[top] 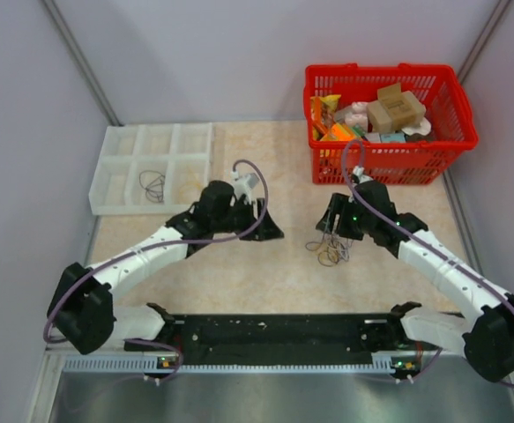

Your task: Untangle the cables

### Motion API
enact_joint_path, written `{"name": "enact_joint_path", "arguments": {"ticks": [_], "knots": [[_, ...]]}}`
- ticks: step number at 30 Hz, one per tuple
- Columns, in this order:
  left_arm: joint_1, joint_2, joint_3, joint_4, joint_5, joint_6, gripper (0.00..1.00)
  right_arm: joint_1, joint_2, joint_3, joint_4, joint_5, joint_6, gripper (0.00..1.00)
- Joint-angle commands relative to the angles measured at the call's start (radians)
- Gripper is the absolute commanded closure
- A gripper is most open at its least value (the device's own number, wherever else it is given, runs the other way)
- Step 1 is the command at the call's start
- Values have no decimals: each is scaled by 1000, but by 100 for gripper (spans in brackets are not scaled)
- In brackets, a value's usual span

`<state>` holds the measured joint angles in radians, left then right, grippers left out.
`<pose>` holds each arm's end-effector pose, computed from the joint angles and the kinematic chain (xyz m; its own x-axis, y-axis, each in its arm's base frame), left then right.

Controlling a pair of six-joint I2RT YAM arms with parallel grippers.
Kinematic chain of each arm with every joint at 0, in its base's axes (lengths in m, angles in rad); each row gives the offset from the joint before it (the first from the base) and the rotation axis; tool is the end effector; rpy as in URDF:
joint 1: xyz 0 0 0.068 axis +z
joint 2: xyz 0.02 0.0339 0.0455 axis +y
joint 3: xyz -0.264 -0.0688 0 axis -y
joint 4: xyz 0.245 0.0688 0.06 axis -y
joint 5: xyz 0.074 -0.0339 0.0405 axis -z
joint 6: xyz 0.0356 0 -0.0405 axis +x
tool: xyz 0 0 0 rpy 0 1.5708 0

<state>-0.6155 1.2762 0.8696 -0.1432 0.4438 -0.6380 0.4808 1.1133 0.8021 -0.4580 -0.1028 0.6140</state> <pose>0.2219 -0.1756 0.2689 -0.8313 -0.0709 -0.5513 0.4049 0.6022 -0.6880 0.2054 0.1113 0.2563 -0.8068 0.2255 -0.5461 -0.0741 0.8783 0.4723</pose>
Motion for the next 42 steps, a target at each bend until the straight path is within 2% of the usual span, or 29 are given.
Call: {"name": "enact_joint_path", "arguments": {"ticks": [1,7,8,10,12,14,17,22,25,27,30,33,39,42], "knots": [[-127,35,-54,306,79,-104,38,-100,-101,-62,-70,34,33,39],[-179,244,72,346,190,-131,37,-232,-164,-113,-97,9,-39,45],[-187,303,109,328,193,-124,40,-252,-158,-116,-97,8,-55,47],[-202,404,216,256,205,-121,60,-258,-138,-116,-84,9,-91,51],[-208,498,311,200,231,-130,69,-258,-119,-115,-59,-9,-117,54],[-208,558,379,180,219,-129,69,-258,-98,-107,-41,-11,-137,57],[-210,623,509,56,152,-79,66,-260,-58,-81,-34,5,-197,67],[-217,713,595,-10,116,-48,62,-260,-3,-73,-1,-60,-240,64],[-225,729,618,-65,38,-3,57,-260,10,-89,41,-98,-238,62],[-225,739,641,-100,-5,40,50,-258,11,-98,61,-106,-231,62],[-227,776,718,-183,-43,118,44,-258,14,-107,85,-135,-230,62],[-227,819,753,-207,-24,124,45,-260,20,-109,93,-141,-234,62],[-227,873,749,-128,64,67,55,-258,-12,-107,93,-152,-229,62],[-227,858,732,-112,44,69,67,-260,-26,-110,93,-152,-227,62]]}}
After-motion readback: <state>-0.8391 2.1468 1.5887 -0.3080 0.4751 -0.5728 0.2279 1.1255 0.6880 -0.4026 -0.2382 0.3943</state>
